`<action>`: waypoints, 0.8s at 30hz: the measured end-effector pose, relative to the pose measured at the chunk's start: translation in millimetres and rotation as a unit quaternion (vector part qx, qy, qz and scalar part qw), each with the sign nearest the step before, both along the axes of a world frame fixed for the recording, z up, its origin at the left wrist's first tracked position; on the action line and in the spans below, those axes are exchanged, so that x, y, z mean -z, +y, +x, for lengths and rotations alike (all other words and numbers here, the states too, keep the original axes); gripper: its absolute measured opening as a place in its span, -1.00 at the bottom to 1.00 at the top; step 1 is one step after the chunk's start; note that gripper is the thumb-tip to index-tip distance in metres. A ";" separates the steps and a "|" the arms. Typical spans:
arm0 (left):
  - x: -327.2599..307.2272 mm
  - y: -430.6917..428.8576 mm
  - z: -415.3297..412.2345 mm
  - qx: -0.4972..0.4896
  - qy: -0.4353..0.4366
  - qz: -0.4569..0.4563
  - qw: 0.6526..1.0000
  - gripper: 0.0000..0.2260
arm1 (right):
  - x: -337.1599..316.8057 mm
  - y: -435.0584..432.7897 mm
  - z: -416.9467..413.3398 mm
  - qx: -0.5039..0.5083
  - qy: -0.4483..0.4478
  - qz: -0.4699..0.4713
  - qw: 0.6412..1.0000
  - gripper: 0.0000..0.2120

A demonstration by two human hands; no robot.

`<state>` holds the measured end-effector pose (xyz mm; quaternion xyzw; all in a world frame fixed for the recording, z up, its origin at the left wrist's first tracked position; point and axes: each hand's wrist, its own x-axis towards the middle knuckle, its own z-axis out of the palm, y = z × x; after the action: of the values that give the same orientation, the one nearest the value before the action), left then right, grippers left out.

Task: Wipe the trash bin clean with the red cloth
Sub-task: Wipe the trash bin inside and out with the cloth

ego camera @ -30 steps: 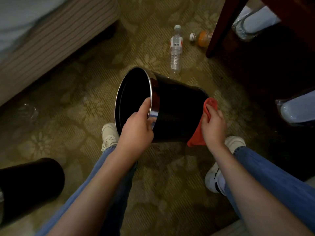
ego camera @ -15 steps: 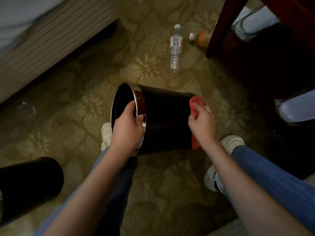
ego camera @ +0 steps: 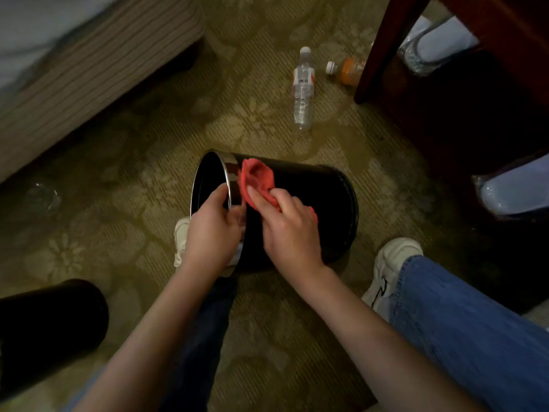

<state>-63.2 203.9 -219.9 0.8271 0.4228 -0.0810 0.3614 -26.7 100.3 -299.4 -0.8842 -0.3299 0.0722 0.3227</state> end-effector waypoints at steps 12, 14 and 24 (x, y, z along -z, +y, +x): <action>-0.3 -3.0 -0.2 0.036 0.032 0.010 0.999 -0.60 | 56.1 -64.4 40.4 0.191 0.164 -0.116 0.961 -0.57; 2.1 -1.4 1.4 0.040 0.032 0.016 0.999 -0.59 | 35.7 -43.6 26.0 0.136 0.122 -0.057 0.981 -0.56; 5.9 6.9 -4.0 0.001 0.024 0.012 1.000 -0.65 | 23.3 -22.9 12.2 0.044 0.074 -0.005 0.996 -0.56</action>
<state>-67.2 210.8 -225.8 0.8297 0.4313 -0.0958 0.3412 -14.5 77.5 -322.7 -0.8916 -0.2660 0.1250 0.3444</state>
